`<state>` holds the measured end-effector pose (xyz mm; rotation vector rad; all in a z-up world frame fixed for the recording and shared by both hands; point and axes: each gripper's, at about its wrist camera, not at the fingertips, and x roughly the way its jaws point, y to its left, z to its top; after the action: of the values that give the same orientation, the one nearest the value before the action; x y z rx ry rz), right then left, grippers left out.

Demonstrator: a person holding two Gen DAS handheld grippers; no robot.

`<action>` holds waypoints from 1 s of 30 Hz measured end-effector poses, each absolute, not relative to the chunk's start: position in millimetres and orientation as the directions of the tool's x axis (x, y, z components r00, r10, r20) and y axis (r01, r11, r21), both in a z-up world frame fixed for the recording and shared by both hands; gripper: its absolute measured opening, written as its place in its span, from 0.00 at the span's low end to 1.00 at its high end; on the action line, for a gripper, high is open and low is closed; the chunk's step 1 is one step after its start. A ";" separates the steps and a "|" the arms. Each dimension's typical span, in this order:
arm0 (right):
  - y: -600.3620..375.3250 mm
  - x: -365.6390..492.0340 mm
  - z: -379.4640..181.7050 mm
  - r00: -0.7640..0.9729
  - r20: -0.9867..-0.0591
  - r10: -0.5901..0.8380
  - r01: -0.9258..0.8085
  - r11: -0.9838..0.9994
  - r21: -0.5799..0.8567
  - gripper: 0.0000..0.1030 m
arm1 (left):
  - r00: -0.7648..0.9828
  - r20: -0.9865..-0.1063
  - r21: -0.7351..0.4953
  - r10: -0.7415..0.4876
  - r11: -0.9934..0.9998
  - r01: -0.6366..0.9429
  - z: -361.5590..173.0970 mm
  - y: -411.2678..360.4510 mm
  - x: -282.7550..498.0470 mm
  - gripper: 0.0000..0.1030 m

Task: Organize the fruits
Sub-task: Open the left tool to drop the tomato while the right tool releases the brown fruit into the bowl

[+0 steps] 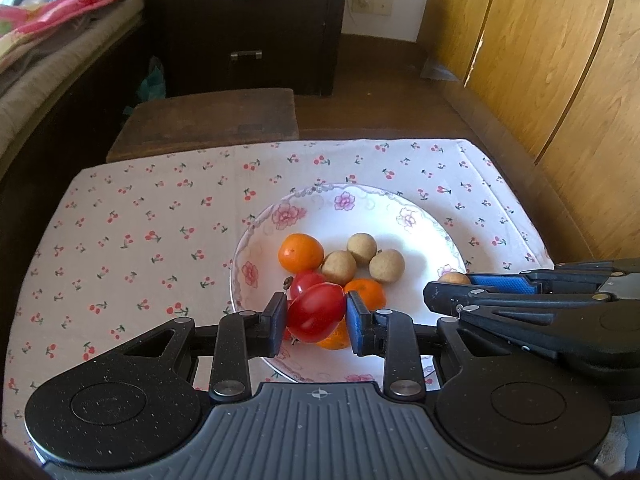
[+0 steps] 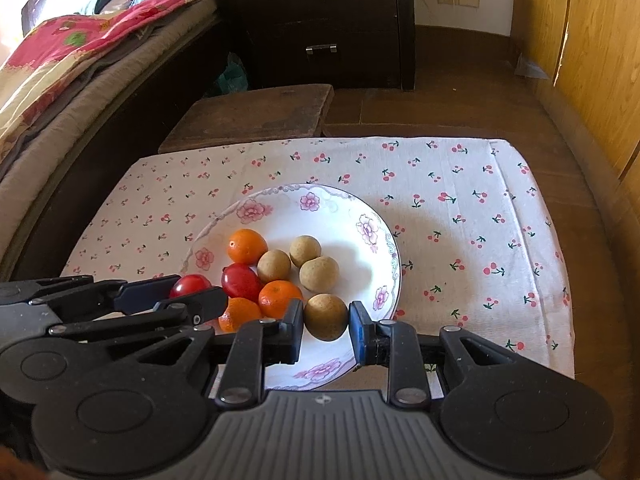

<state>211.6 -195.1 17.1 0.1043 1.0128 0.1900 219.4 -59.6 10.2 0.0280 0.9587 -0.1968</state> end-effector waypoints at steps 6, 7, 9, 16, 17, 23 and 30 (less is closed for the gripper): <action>-194.2 216.4 11.4 0.506 -0.837 0.207 -0.112 0.978 0.175 0.27 | 0.549 -0.823 -0.059 -0.145 0.983 0.172 5.8 -59.3 223.1 0.37; -193.7 216.9 10.5 0.505 -0.838 0.206 -0.112 0.978 0.173 0.27 | 0.548 -0.824 -0.057 -0.144 0.984 0.171 4.8 -59.4 223.8 0.37; -193.4 217.9 8.6 0.502 -0.840 0.207 -0.112 0.978 0.174 0.27 | 0.545 -0.827 -0.057 -0.141 0.984 0.168 3.2 -59.3 225.0 0.37; -192.3 220.8 2.8 0.492 -0.846 0.203 -0.111 0.979 0.171 0.27 | 0.533 -0.835 -0.057 -0.134 0.986 0.158 -3.0 -59.2 227.9 0.37; -192.4 221.0 2.0 0.490 -0.848 0.203 -0.111 0.979 0.170 0.27 | 0.532 -0.836 -0.056 -0.133 0.986 0.158 -3.7 -59.2 227.8 0.37; -194.2 223.2 -0.2 0.489 -0.848 0.205 -0.103 0.979 0.177 0.27 | 0.533 -0.836 -0.052 -0.131 0.986 0.160 -4.9 -60.2 227.5 0.37; -195.1 225.4 -2.9 0.490 -0.848 0.200 -0.094 0.980 0.177 0.27 | 0.540 -0.833 -0.035 -0.121 0.985 0.166 -6.1 -62.7 228.4 0.37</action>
<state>225.4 -195.1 -2.9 0.1121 1.0439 0.1787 228.4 -62.7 -6.1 0.0503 0.9859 -0.1705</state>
